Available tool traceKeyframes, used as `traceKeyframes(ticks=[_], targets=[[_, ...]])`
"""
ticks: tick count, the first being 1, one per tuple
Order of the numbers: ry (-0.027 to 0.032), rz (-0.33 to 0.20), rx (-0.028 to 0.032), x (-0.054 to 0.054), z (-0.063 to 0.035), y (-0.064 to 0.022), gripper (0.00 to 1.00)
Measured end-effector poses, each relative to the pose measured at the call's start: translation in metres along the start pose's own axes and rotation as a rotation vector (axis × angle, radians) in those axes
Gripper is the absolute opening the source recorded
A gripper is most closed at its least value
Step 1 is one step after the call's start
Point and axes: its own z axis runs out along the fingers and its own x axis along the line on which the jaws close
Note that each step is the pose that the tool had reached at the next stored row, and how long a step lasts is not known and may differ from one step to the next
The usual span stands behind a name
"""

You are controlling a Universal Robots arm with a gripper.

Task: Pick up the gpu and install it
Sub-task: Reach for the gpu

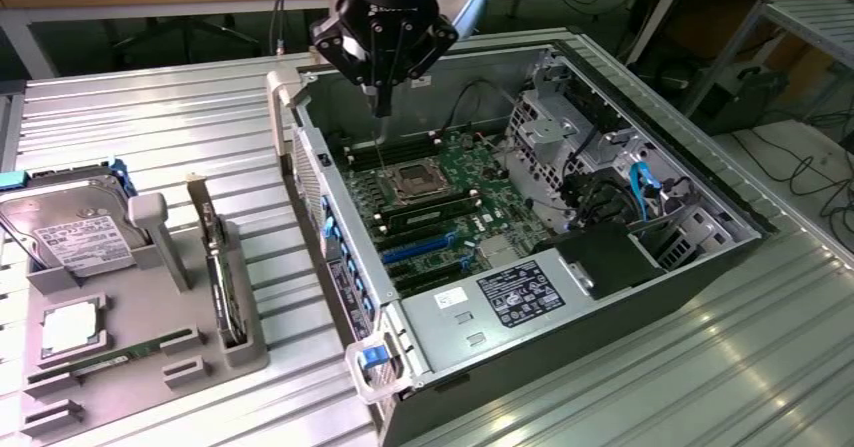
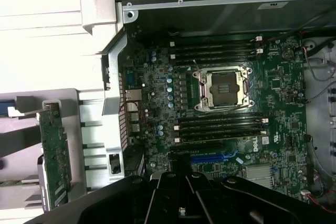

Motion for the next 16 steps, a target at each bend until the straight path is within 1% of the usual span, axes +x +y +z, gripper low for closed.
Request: traceKeyframes(ticks=[9, 16], targets=[[0.0000, 0.000, -0.0001, 0.0065, -0.0001, -0.0006, 0.11], [0.0000, 0.000, 0.0000, 0.0095, -0.0002, -0.0008, 0.11]])
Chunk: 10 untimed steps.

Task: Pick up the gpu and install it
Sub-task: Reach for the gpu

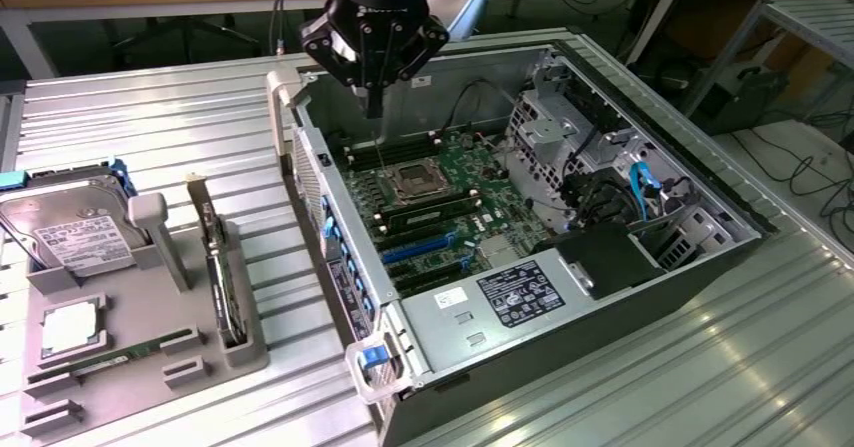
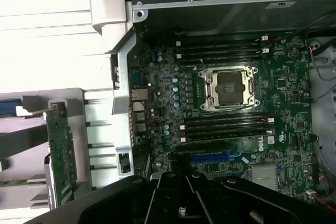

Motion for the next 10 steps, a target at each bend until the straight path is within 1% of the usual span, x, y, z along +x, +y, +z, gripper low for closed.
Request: traceKeyframes(ticks=[10], targets=[[0.0000, 0.000, 0.0000, 0.0047, -0.0001, -0.0005, 0.11]])
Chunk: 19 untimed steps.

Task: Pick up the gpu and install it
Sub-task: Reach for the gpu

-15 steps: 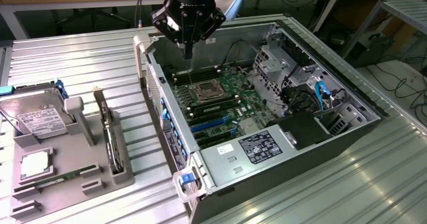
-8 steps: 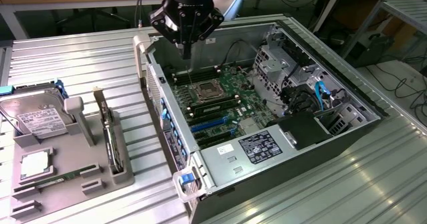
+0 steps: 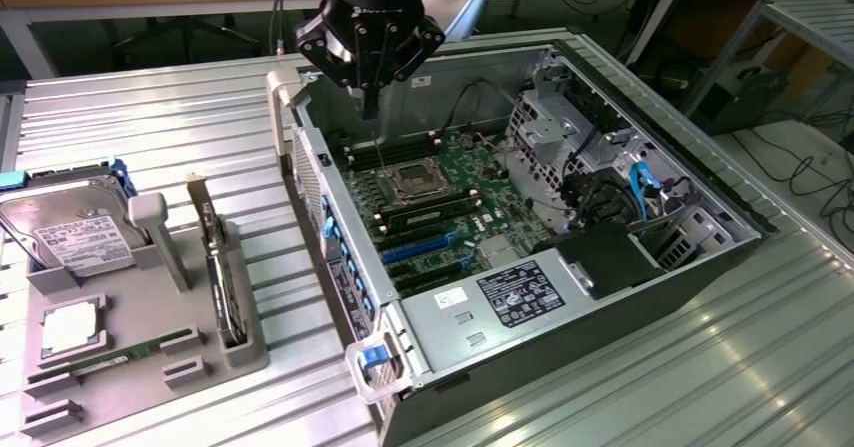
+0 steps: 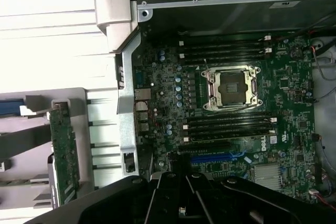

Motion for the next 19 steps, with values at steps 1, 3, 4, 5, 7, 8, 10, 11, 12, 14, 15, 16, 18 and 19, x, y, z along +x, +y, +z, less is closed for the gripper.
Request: traceKeyframes(ticks=[1, 3, 4, 5, 7, 8, 10, 11, 12, 14, 15, 16, 18, 19], targets=[[0.0000, 0.000, 0.0000, 0.0004, 0.0000, 0.0000, 0.11], [0.0000, 0.000, -0.0001, 0.0012, 0.0000, -0.0001, 0.11], [0.0000, 0.000, 0.0000, 0.0017, 0.0000, -0.0001, 0.11], [0.0000, 0.000, -0.0001, 0.0020, 0.0000, -0.0002, 0.11], [0.0000, 0.000, -0.0001, 0.0029, 0.0000, -0.0002, 0.11], [-0.0001, 0.000, 0.0000, 0.0033, 0.0000, -0.0003, 0.11], [0.0000, 0.000, 0.0000, 0.0041, -0.0001, -0.0003, 0.11], [0.0000, 0.000, 0.0000, 0.0047, -0.0001, -0.0004, 0.11], [-0.0001, 0.000, -0.0001, 0.0050, -0.0001, -0.0004, 0.11], [-0.0001, 0.000, -0.0001, 0.0058, -0.0001, -0.0005, 0.11], [-0.0001, 0.000, 0.0000, 0.0062, -0.0001, -0.0005, 0.11], [-0.0001, 0.000, -0.0001, 0.0066, -0.0001, -0.0005, 0.11], [-0.0001, 0.000, -0.0001, 0.0075, -0.0001, -0.0006, 0.11], [0.0000, 0.000, 0.0000, 0.0079, -0.0002, -0.0006, 0.11]])
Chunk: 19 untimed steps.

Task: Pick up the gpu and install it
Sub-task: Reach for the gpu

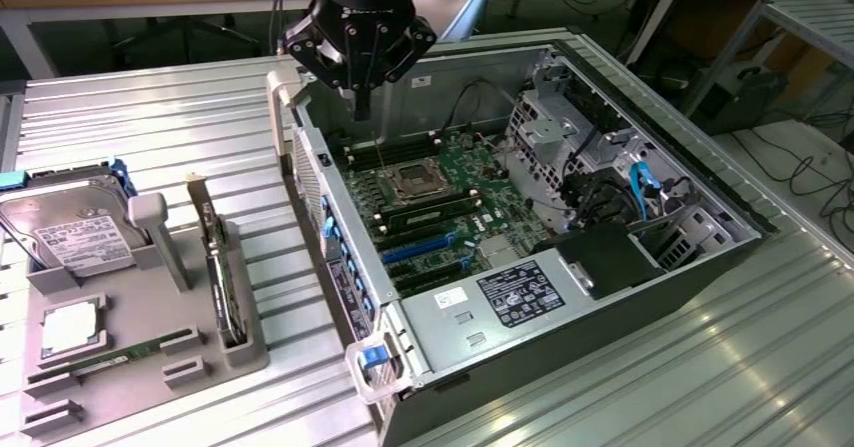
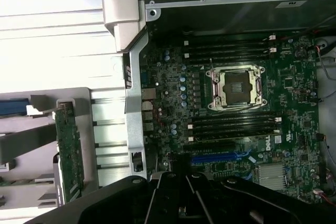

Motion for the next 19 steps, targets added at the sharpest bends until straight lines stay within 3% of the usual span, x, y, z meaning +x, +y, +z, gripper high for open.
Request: traceKeyframes(ticks=[19], targets=[[0.0000, 0.000, 0.0000, 0.0078, -0.0002, -0.0012, 0.11]])
